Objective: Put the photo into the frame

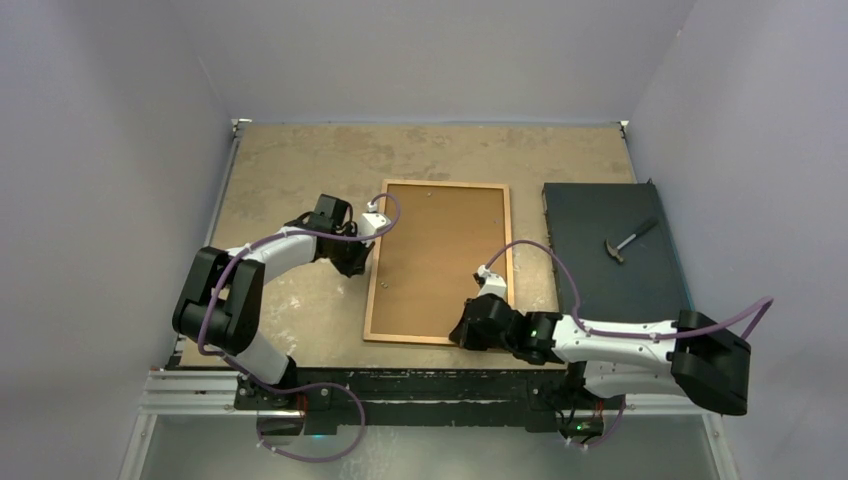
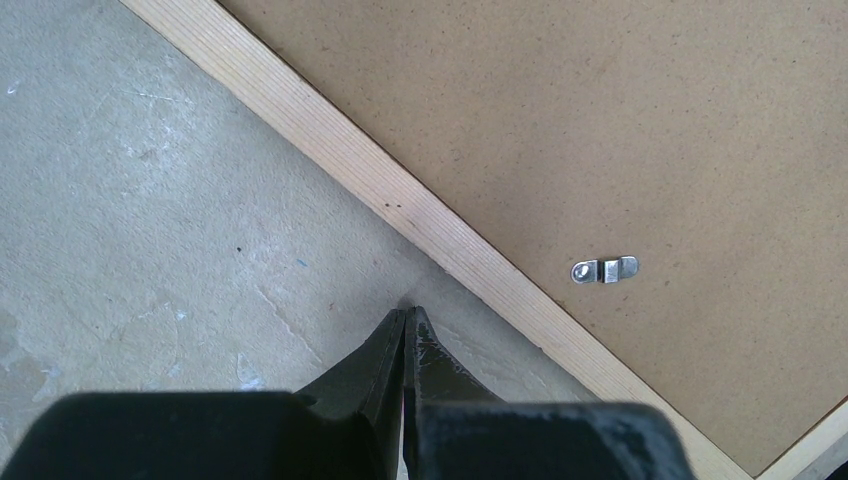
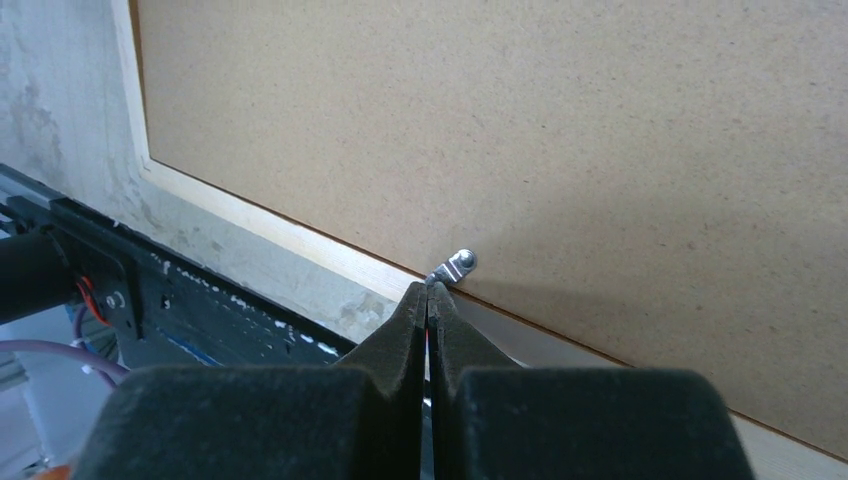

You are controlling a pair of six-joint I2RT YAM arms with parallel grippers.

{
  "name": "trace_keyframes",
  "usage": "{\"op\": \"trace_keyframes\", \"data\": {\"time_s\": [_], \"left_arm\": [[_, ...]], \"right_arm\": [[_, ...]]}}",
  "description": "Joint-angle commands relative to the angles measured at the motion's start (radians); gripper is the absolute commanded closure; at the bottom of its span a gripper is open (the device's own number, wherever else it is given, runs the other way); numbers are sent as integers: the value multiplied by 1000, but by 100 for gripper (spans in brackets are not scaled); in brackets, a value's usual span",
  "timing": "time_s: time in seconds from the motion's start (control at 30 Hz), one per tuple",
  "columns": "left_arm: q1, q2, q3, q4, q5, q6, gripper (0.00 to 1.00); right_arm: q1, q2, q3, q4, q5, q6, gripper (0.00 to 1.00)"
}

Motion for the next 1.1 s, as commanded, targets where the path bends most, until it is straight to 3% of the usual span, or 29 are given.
{"op": "trace_keyframes", "data": {"time_s": [0.0, 0.67, 0.93, 1.07], "left_arm": [[-8, -21, -9, 17, 10, 23, 100], [-16, -58, -37, 4, 17, 45, 100], [-16, -73, -12, -19, 28, 42, 100], [-15, -78, 5, -25, 50, 17, 100]], "right_arm": [[-7, 38, -7, 11, 9, 10, 100], [-20, 105, 46, 112, 28, -11, 100], [-20, 94, 198, 103, 3, -86, 100], [-32, 133, 283, 106, 10, -153, 77]]}}
